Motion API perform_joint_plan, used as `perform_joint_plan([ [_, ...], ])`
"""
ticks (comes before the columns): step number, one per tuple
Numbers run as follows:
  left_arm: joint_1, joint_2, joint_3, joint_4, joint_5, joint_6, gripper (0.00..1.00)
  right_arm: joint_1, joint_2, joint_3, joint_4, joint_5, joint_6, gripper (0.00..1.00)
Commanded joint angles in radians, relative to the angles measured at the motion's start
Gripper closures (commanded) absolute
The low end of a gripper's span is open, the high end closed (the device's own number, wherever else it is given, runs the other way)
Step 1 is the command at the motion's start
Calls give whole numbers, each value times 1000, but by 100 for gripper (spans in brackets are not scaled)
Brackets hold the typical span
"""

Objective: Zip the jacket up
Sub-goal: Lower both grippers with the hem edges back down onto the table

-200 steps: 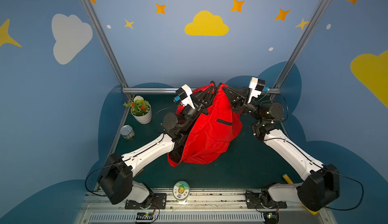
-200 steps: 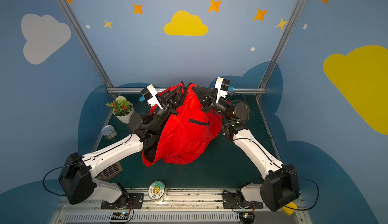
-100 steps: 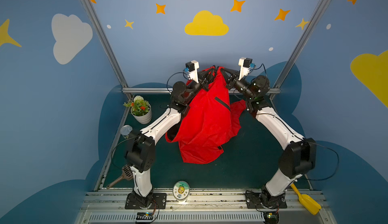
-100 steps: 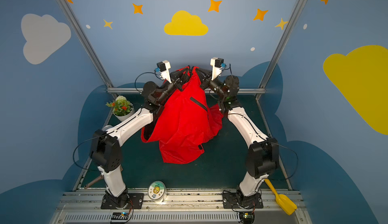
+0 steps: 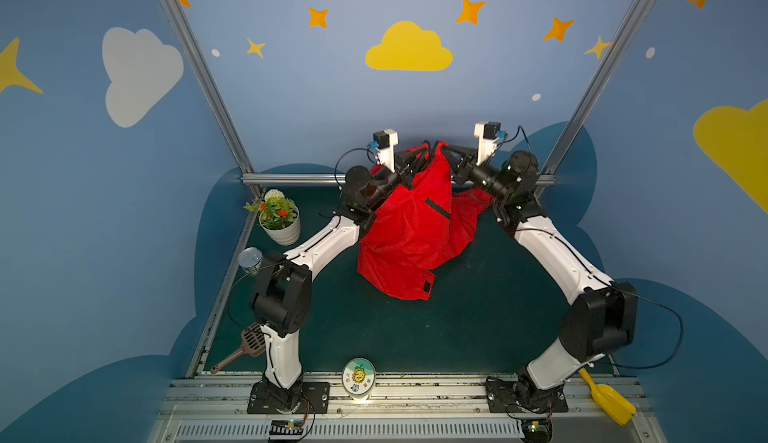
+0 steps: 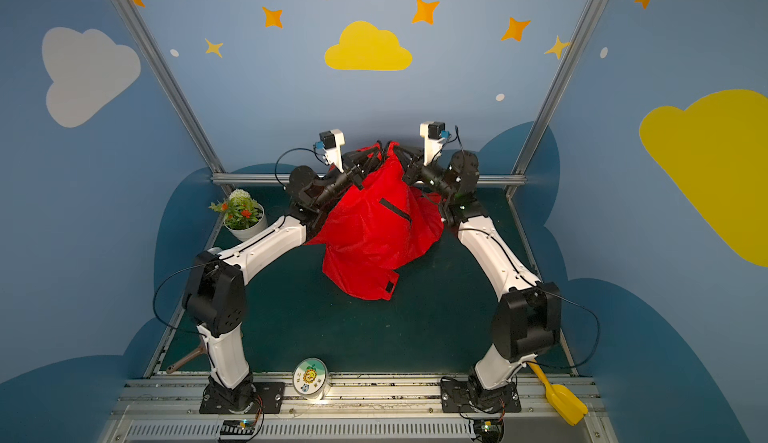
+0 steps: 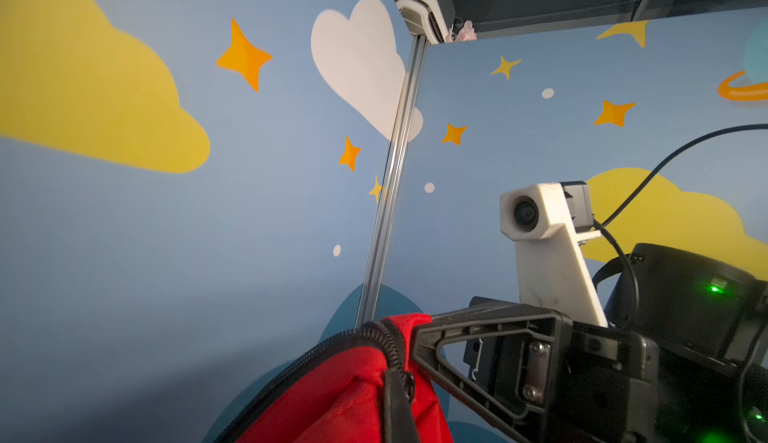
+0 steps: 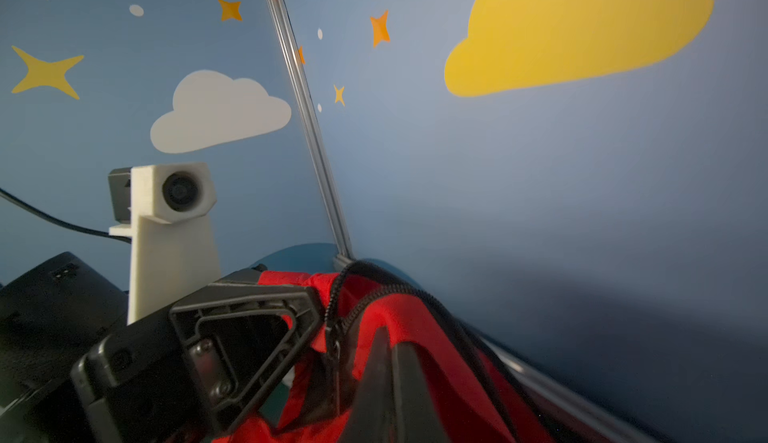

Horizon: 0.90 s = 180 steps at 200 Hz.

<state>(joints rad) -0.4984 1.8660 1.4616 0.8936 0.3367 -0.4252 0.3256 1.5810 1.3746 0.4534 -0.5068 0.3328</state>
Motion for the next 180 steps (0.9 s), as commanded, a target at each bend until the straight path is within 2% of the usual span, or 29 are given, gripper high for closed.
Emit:
perform_joint_plan([
  [1, -37, -50, -187, 101, -71, 6, 97, 3, -97, -173, 94, 117, 92, 100],
  [24, -69, -78, -339, 182, -134, -40, 97, 38, -187, -337, 68, 166, 206, 100],
  [43, -107, -114, -389, 95, -162, 5, 97, 88, -238, -435, 66, 184, 248, 100],
  [56, -129, -133, -417, 57, -185, 27, 97, 108, -264, -437, -59, 199, 291, 100],
  [78, -147, -147, -483, 96, -213, -19, 97, 126, -274, -406, -296, 197, 350, 100],
  [113, -176, -200, -561, 92, -244, -25, 97, 152, -335, -521, -218, 211, 436, 100],
  [180, -192, -356, -653, -12, -263, -47, 97, 180, -437, -578, -259, 251, 437, 100],
])
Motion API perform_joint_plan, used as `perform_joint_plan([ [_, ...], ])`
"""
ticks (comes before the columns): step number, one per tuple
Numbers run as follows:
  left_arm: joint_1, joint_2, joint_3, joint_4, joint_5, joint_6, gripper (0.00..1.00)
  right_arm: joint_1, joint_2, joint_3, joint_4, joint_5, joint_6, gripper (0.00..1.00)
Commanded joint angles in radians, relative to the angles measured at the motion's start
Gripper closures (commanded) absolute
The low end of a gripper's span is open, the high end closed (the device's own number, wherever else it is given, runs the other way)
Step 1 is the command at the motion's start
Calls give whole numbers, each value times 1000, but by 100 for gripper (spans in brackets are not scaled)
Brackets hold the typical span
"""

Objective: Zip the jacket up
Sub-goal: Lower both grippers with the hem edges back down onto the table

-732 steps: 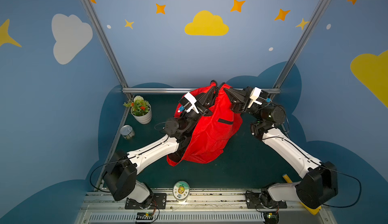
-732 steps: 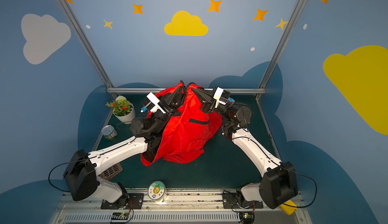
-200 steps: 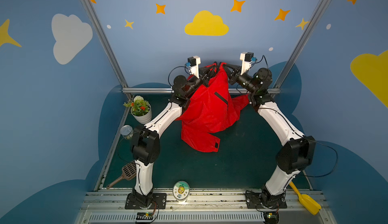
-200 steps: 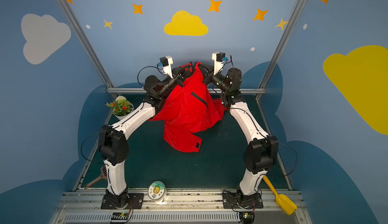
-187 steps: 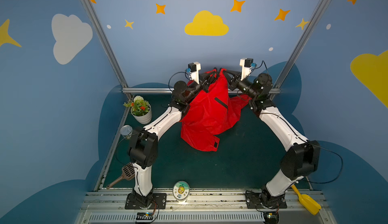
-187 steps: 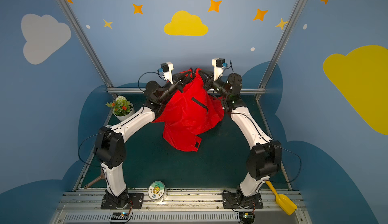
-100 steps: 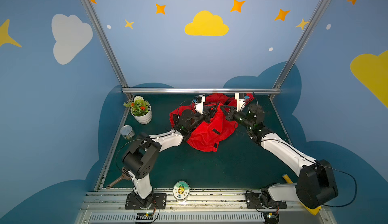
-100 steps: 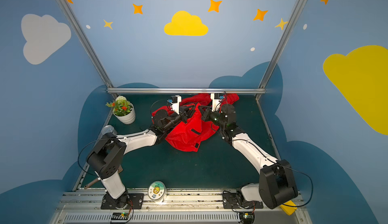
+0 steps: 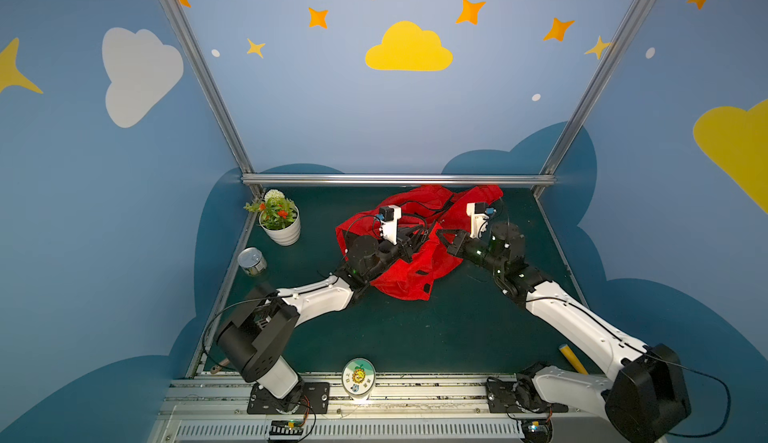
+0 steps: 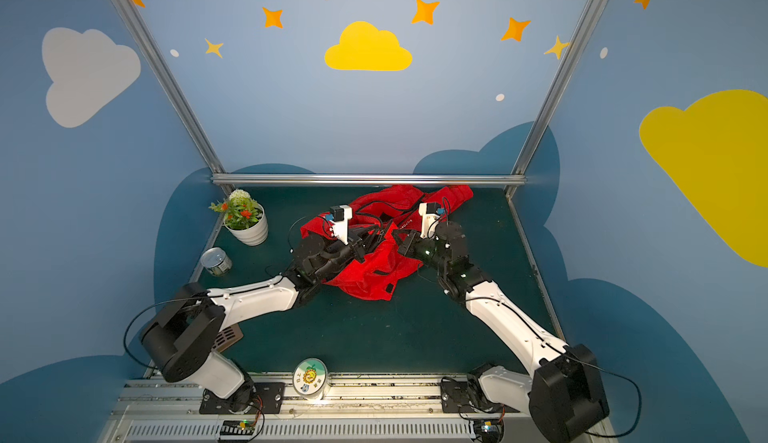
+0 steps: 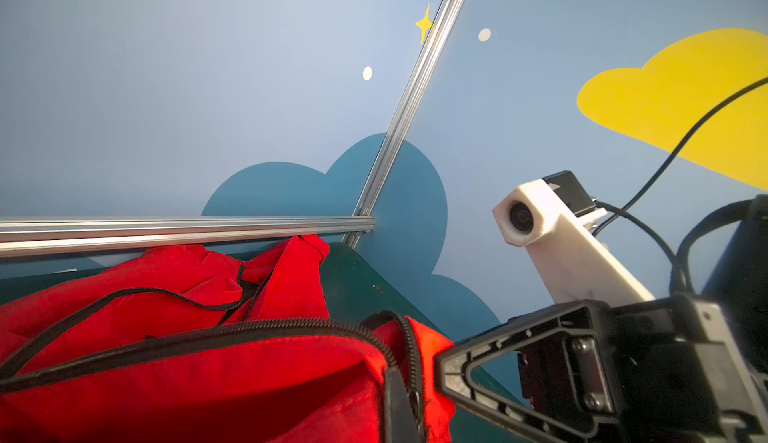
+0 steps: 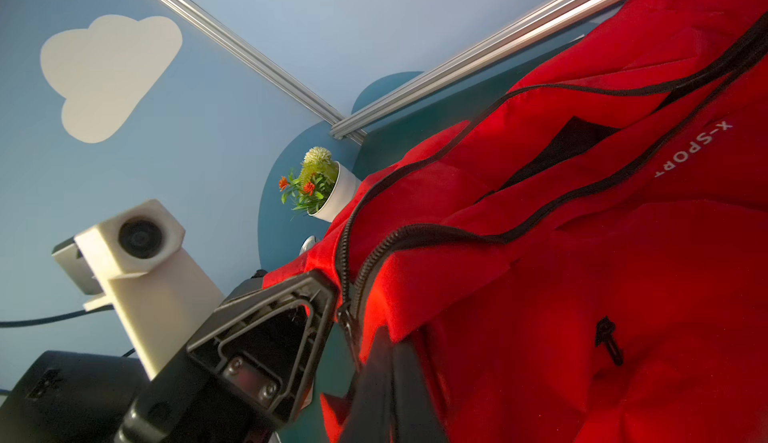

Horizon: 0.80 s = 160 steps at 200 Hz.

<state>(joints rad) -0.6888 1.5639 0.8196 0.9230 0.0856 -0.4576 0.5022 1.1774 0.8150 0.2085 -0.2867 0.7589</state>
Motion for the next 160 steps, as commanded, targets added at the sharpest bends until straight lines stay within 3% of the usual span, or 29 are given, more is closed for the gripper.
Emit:
perform_joint_plan([
  [1, -2, -56, -11, -43, -12, -16, 97, 3, -34, -19, -15, 29, 12, 100],
  [52, -53, -156, 6, -315, -84, 65, 97, 37, 4, 12, -55, -157, 92, 100],
  [160, -74, -353, -99, -452, -112, 7, 97, 137, -190, -174, 38, 121, 156, 100],
])
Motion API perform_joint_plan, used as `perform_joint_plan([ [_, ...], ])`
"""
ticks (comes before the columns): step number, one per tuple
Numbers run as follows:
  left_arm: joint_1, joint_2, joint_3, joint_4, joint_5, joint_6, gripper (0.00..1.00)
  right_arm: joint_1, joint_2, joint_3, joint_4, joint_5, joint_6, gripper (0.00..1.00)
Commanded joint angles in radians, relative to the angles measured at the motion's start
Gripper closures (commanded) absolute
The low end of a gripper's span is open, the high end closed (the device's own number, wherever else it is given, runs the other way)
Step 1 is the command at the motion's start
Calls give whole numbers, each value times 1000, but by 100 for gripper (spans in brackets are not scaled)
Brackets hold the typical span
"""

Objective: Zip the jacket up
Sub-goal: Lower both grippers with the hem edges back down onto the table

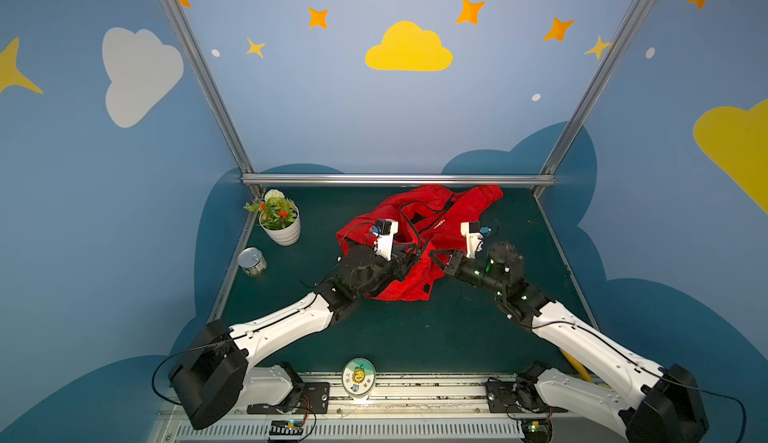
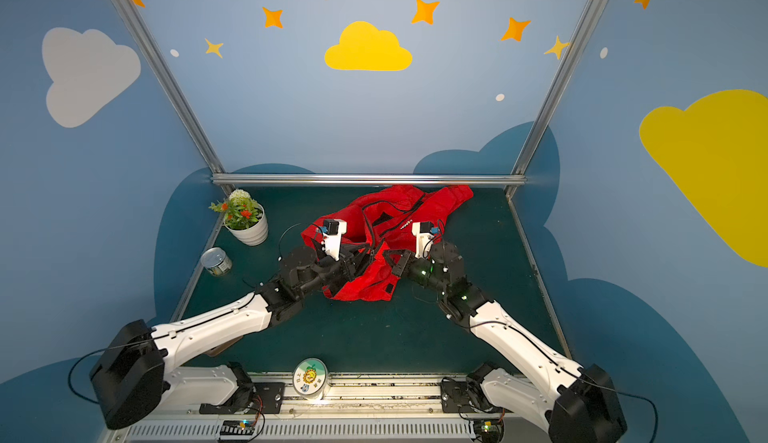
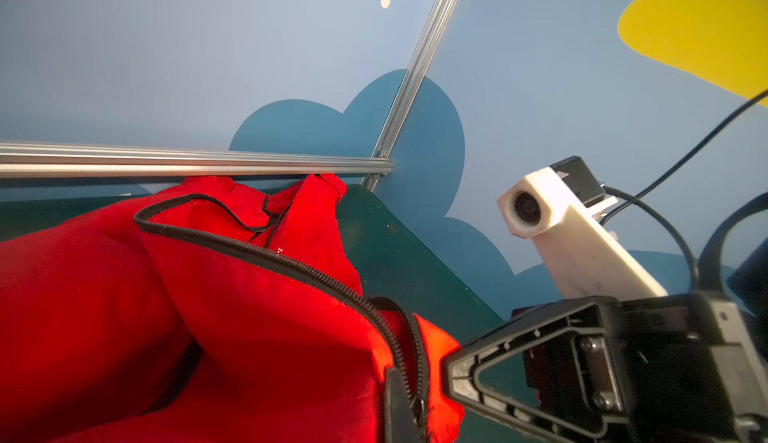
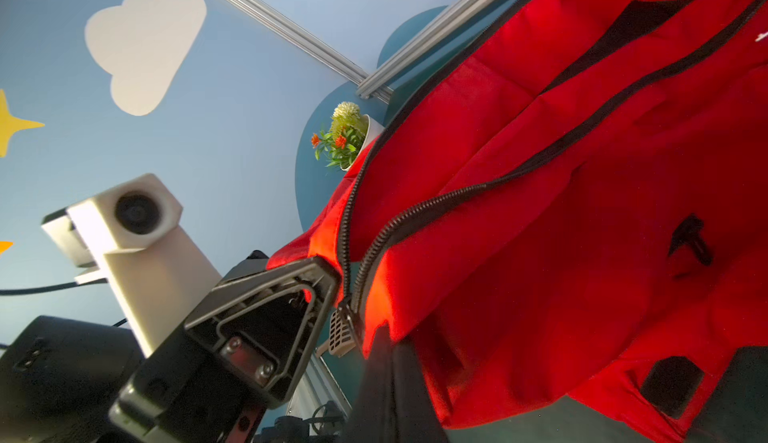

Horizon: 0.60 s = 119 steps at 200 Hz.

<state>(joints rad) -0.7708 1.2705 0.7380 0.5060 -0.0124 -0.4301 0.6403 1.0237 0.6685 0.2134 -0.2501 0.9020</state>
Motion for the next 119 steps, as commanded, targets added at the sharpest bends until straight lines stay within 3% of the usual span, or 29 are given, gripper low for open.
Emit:
perform_joint_plan([
  [1, 8, -61, -18, -37, -11, -21, 97, -1, -37, -27, 35, 84, 12, 100],
  [48, 7, -158, 20, -266, 93, -57, 97, 19, -7, 25, -27, 6, 48, 100],
  [97, 7, -196, 76, -477, 77, -129, 97, 102, -38, -14, -5, 49, 129, 100],
  [119, 7, -204, 71, -478, 88, -168, 97, 123, -58, -16, -35, 71, 161, 100],
])
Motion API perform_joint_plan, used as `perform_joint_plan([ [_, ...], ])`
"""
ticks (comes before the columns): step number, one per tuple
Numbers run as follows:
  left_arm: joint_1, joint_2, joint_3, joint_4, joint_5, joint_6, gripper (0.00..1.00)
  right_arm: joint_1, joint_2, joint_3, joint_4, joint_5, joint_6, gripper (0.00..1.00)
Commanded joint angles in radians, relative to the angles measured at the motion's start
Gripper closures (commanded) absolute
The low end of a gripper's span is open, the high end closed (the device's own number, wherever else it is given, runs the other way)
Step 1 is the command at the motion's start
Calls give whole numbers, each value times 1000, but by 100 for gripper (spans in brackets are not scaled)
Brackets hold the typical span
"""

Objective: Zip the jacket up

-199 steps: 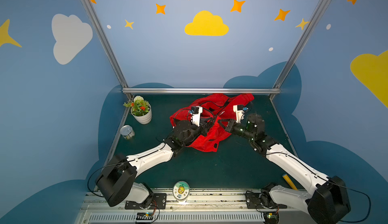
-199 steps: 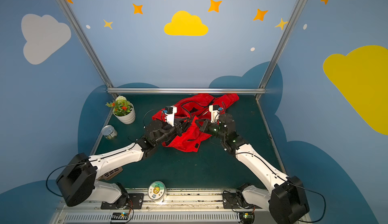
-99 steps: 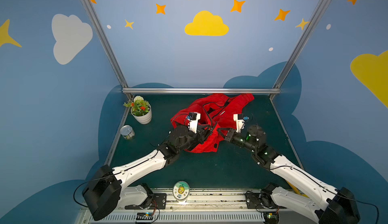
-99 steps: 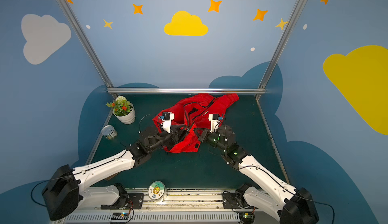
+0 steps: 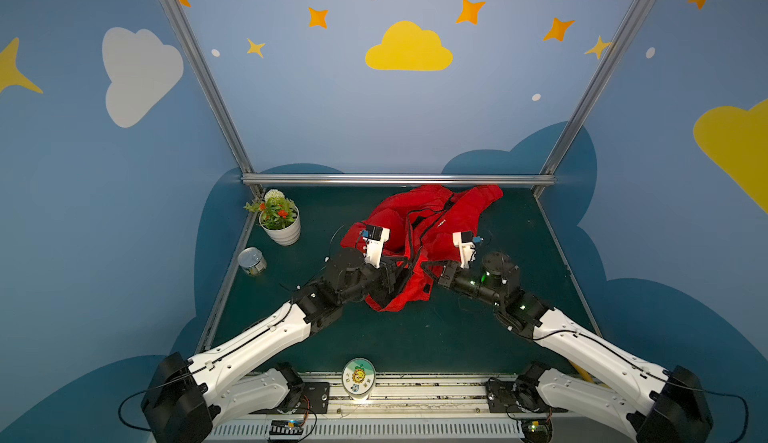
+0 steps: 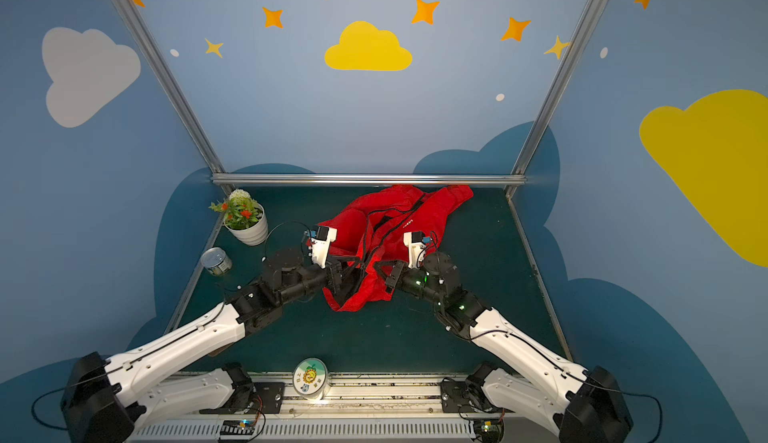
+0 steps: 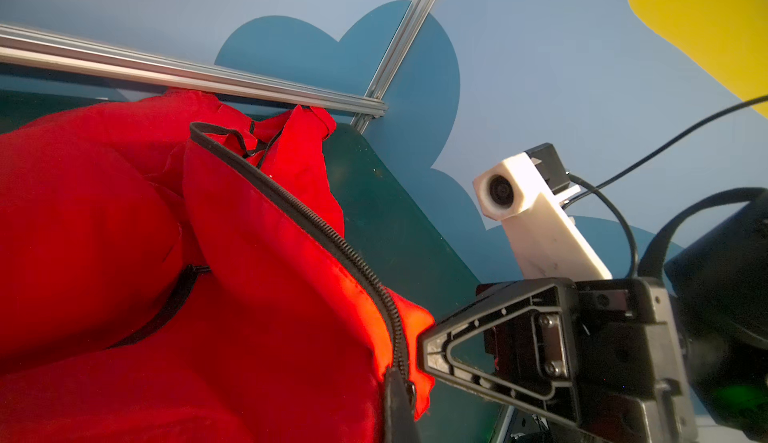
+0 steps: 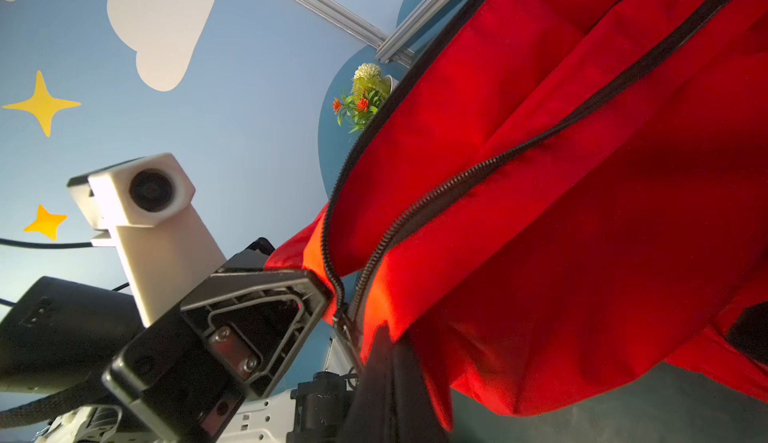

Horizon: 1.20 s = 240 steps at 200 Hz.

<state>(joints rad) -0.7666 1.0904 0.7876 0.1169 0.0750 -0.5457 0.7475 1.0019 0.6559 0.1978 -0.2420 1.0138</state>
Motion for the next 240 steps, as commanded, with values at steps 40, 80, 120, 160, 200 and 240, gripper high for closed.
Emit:
perform_joint_plan([
  [40, 3, -37, 39, -146, 8, -85, 97, 70, -51, -25, -28, 122, 95, 100],
  [80, 1, -65, 50, -194, 24, -85, 97, 104, -10, -8, -22, 110, 118, 78],
  [120, 2, -98, 35, -237, 15, -29, 97, 180, -2, -13, -28, 195, 206, 43],
  [160, 6, -100, 99, -394, 59, -11, 97, 382, -47, -127, 103, 469, 422, 24],
  [200, 6, -102, 122, -460, 104, -47, 97, 561, 32, -171, 305, 675, 503, 15],
  [240, 5, -113, 118, -458, 123, -95, 97, 607, 156, -248, 683, 763, 521, 12],
])
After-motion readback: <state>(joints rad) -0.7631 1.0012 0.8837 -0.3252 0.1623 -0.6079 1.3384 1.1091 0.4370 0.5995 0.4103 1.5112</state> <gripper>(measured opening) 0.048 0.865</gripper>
